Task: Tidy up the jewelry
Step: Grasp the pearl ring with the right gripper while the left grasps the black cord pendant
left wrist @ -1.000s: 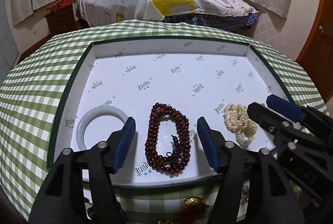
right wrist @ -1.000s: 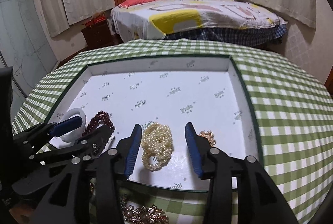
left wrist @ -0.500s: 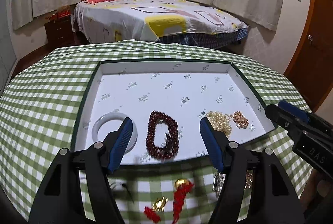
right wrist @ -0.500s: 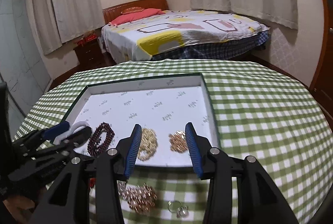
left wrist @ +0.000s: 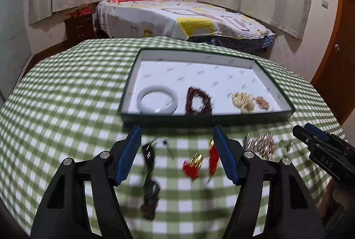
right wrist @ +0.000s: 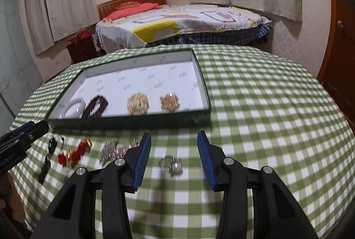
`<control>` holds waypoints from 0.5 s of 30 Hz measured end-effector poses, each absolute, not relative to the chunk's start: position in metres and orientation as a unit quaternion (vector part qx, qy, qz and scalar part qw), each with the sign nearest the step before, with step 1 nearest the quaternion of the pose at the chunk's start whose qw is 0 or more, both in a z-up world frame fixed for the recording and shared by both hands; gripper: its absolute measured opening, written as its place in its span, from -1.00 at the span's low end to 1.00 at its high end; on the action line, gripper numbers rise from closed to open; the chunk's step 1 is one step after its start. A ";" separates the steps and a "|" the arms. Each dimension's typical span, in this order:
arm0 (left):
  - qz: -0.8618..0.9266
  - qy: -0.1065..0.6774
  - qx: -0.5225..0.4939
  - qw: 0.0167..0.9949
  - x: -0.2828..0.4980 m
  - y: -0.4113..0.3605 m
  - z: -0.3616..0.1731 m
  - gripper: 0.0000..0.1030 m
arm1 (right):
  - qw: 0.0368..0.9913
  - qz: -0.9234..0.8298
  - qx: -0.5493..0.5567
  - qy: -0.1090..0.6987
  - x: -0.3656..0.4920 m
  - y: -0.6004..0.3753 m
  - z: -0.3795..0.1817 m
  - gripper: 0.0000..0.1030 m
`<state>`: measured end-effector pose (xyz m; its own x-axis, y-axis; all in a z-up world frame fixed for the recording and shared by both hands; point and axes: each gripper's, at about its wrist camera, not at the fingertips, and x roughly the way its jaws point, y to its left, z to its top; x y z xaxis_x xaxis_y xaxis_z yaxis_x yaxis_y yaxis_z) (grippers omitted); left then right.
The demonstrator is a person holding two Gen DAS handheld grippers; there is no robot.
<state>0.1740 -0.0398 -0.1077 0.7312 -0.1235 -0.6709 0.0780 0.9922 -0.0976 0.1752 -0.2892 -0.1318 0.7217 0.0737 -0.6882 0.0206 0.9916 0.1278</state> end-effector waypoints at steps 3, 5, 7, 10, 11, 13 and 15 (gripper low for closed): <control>-0.043 0.373 -0.035 0.926 0.168 -0.031 -0.114 0.27 | 0.921 0.014 0.067 0.383 0.175 -0.291 -0.142 -0.15; -0.037 0.380 -0.035 0.923 0.167 -0.027 -0.119 0.27 | 0.919 0.015 0.068 0.389 0.176 -0.290 -0.146 -0.15; -0.032 0.385 -0.037 0.922 0.165 -0.024 -0.123 0.27 | 0.916 0.018 0.065 0.395 0.178 -0.288 -0.150 -0.15; -0.029 0.390 -0.035 0.920 0.165 -0.022 -0.128 0.27 | 0.914 0.018 0.058 0.402 0.180 -0.285 -0.154 -0.15; -0.028 0.392 -0.034 0.919 0.165 -0.021 -0.130 0.27 | 0.913 0.018 0.059 0.404 0.181 -0.285 -0.155 -0.16; -0.027 0.395 -0.034 0.918 0.165 -0.022 -0.132 0.27 | 0.910 0.018 0.060 0.409 0.183 -0.285 -0.157 -0.19; -0.027 0.398 -0.033 0.916 0.165 -0.022 -0.134 0.27 | 0.908 0.018 0.057 0.414 0.184 -0.284 -0.160 -0.22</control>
<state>0.1653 -0.0224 -0.1342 0.6821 -0.0756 -0.7273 0.0226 0.9963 -0.0824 0.1836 -0.2837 -0.1598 0.6562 0.0798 -0.7503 0.0151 0.9928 0.1188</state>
